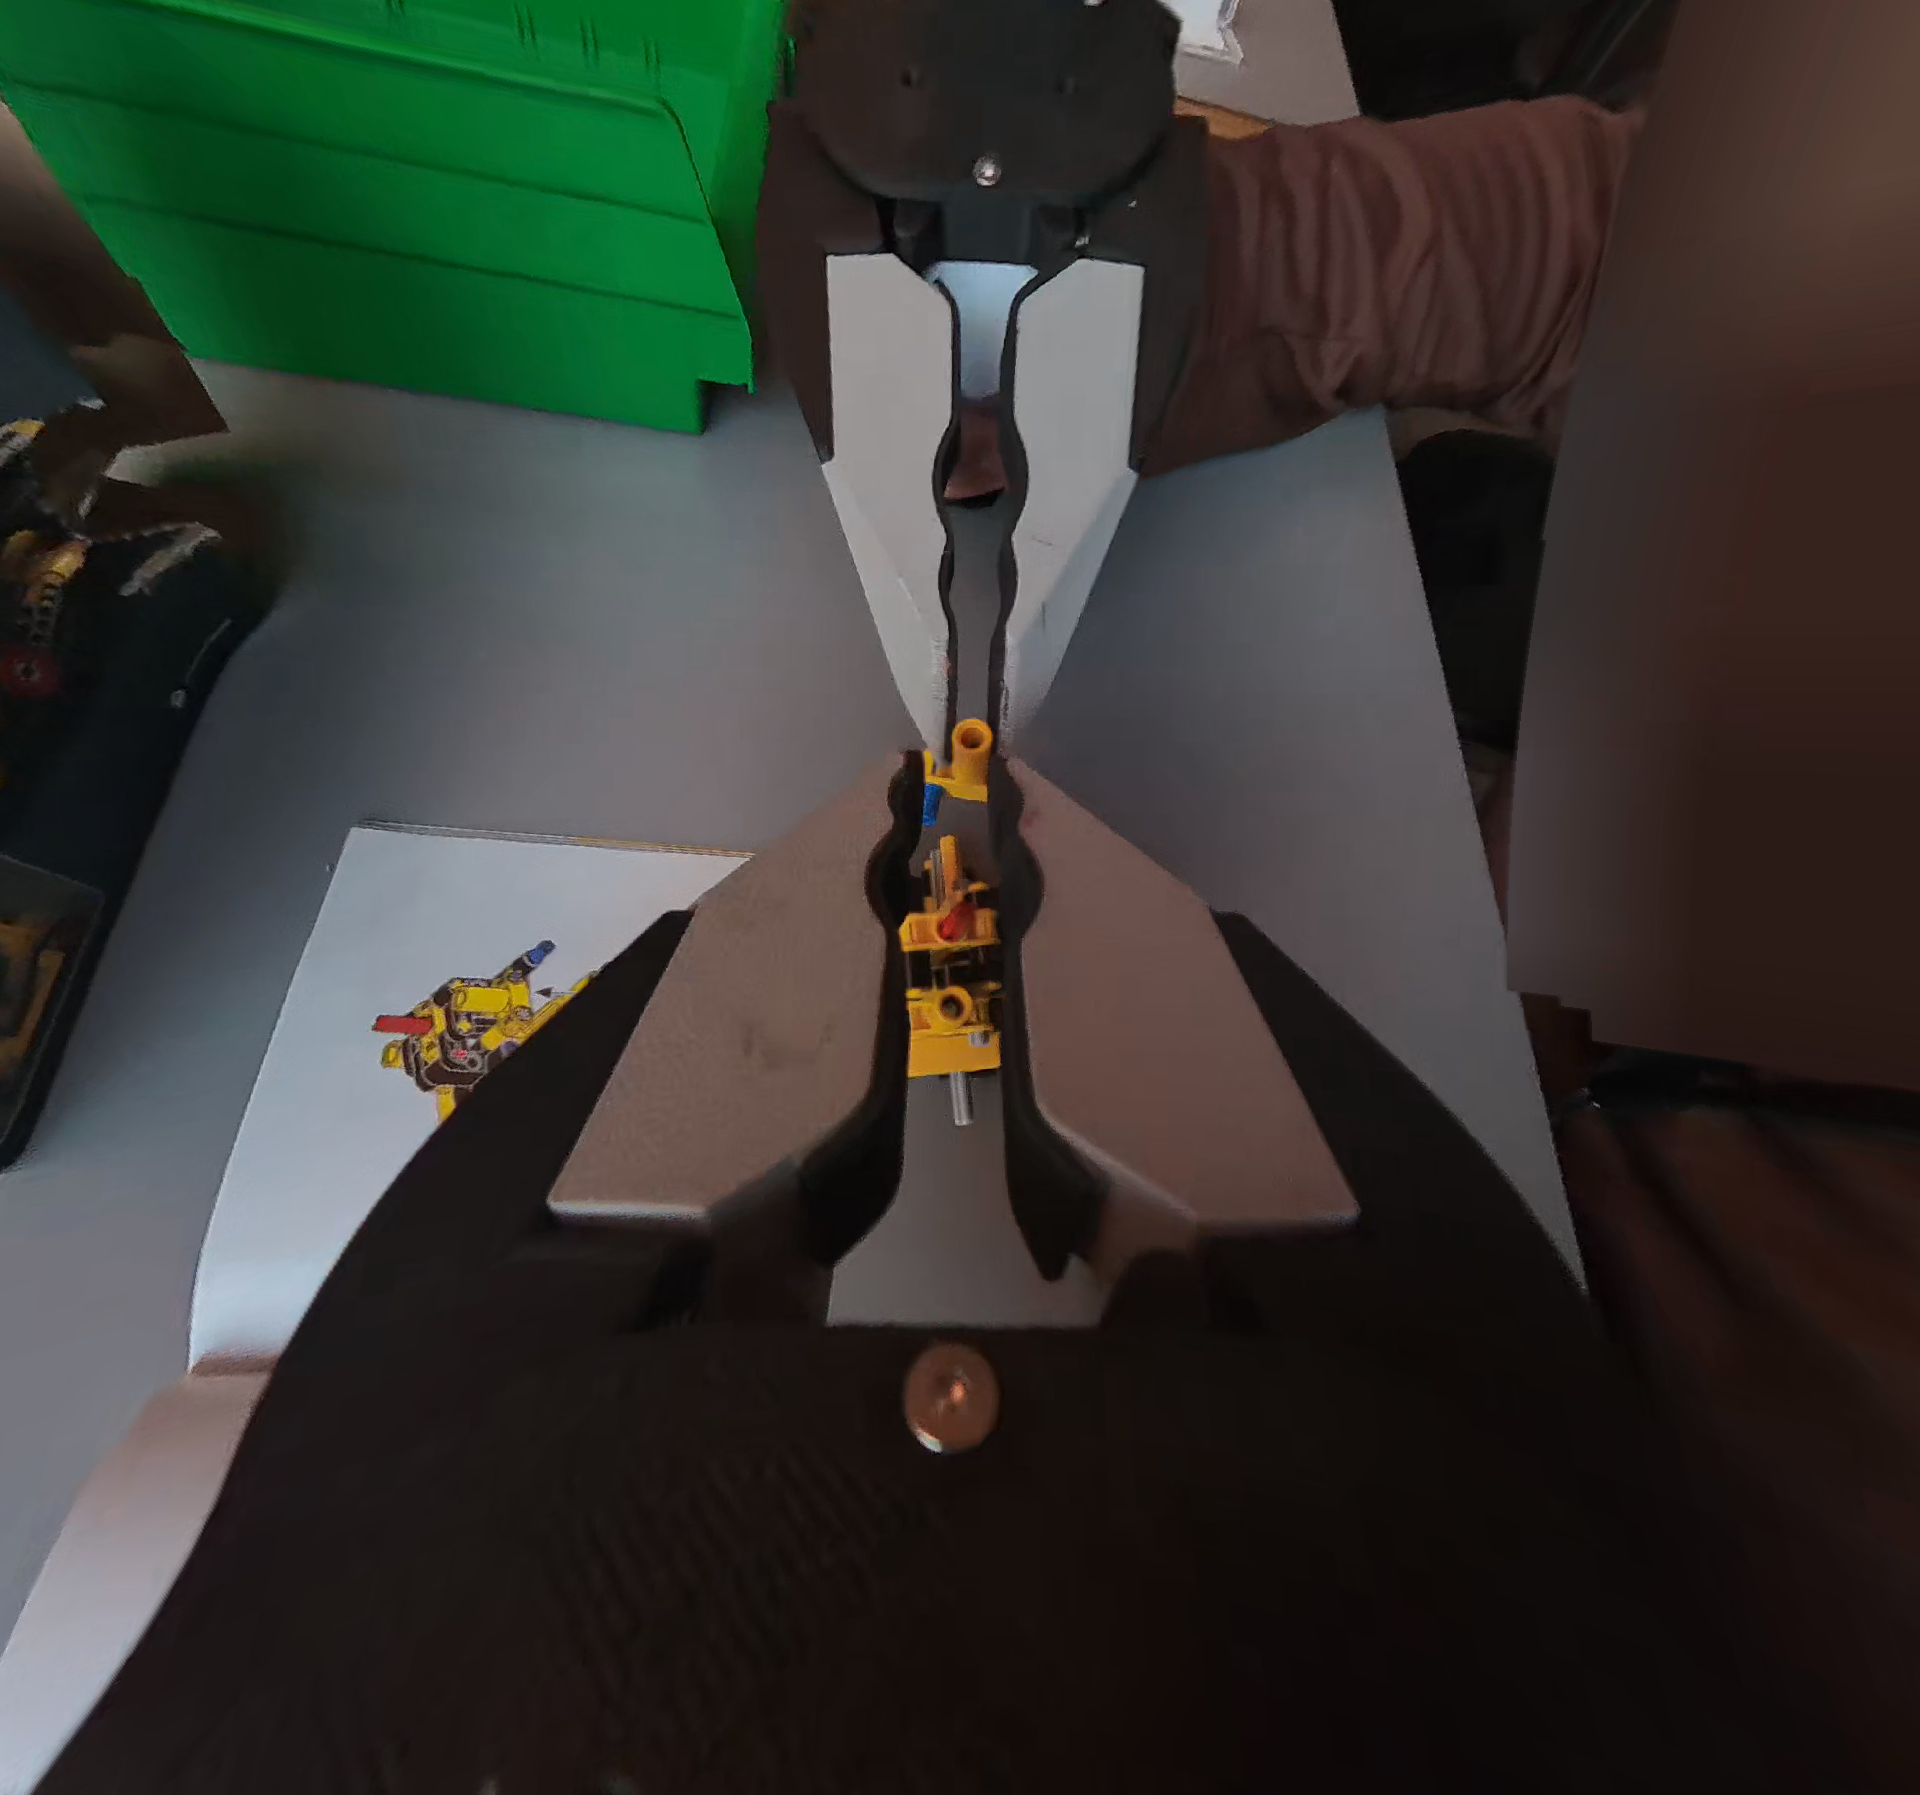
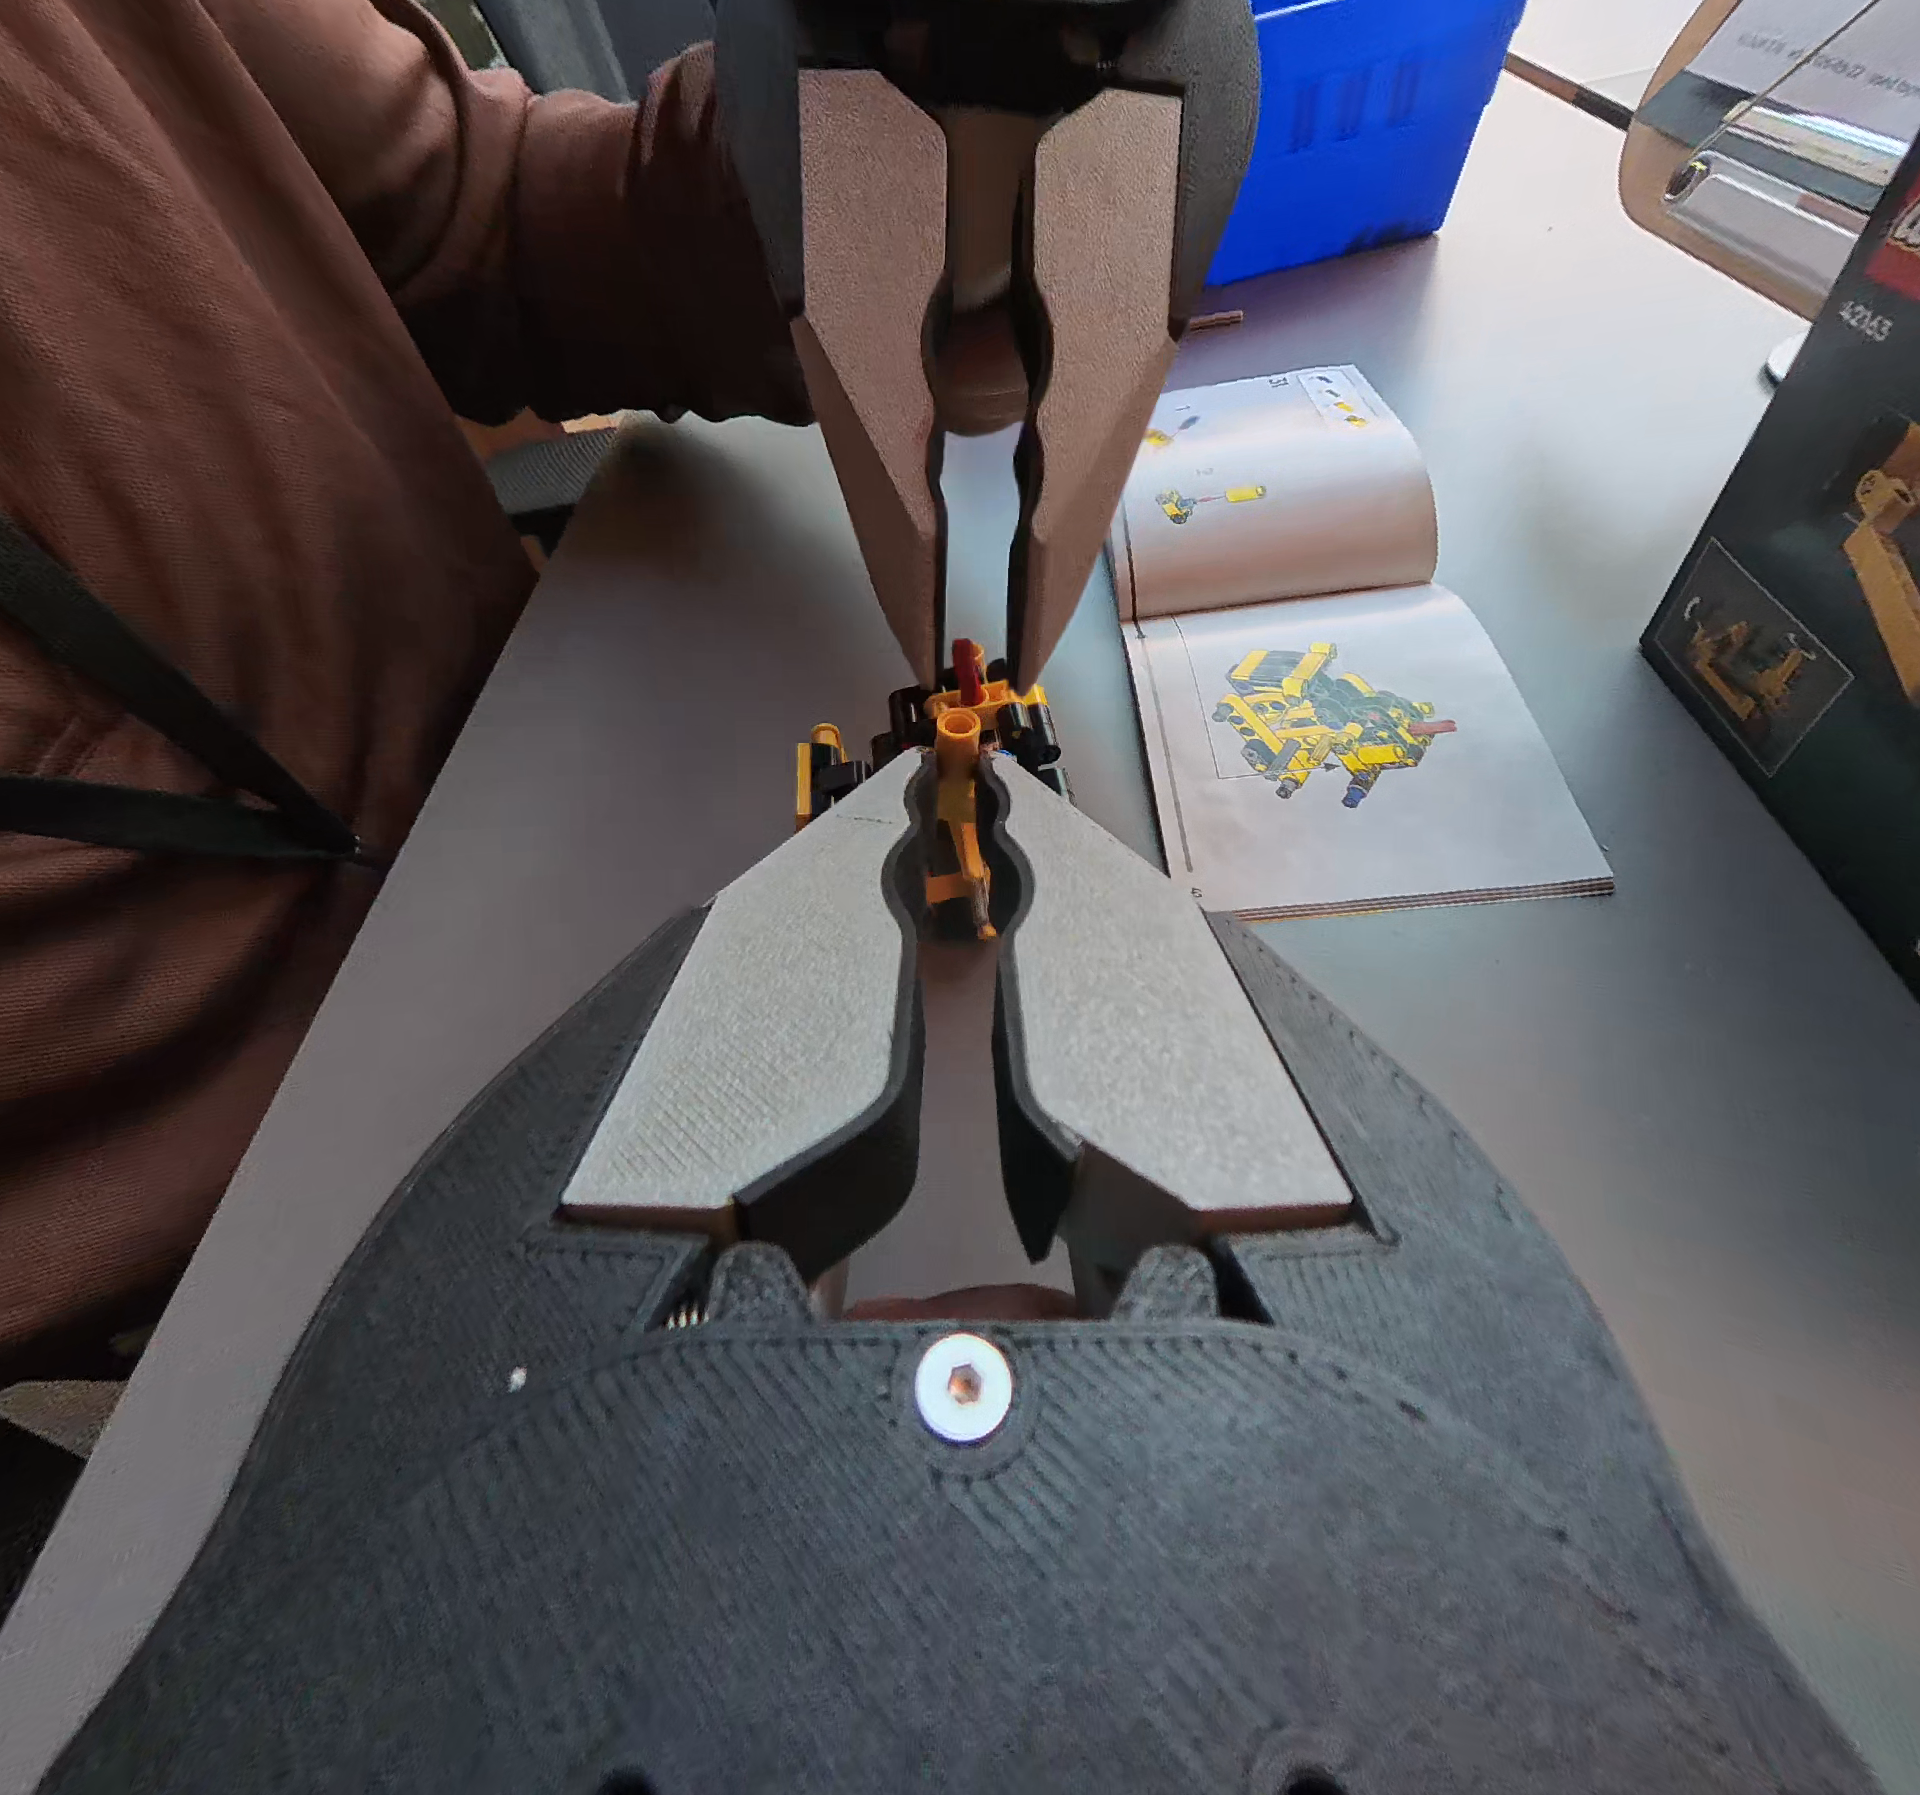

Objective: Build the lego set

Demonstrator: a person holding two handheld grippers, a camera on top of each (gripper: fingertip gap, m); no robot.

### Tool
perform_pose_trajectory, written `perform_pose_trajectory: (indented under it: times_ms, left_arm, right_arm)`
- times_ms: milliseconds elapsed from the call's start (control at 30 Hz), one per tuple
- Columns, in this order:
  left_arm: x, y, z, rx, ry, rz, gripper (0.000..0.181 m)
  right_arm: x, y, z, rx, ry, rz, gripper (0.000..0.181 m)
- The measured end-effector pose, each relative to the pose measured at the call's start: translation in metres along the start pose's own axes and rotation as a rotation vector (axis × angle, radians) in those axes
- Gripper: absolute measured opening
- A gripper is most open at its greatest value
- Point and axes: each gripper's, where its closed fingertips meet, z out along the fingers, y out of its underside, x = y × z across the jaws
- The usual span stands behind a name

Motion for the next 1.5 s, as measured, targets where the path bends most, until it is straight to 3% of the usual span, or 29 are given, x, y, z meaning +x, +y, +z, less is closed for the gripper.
perform_pose_trajectory:
  times_ms: [667, 933, 1500]
  left_arm:
    - [0.006, 0.005, 0.011, -0.025, 0.023, 0.033, 0.005]
    - [-0.003, 0.006, 0.009, -0.042, -0.034, 0.01, 0.005]
    - [-0.003, 0.01, 0.016, -0.083, -0.116, -0.028, 0.005]
  right_arm:
    - [-0.001, 0.002, 0.001, -0.05, 0.06, -0.06, 0.004]
    - [0.008, 0.011, 0.002, -0.109, 0.119, -0.061, 0.027]
    - [0.009, 0.023, 0.008, -0.19, 0.164, -0.15, 0.021]
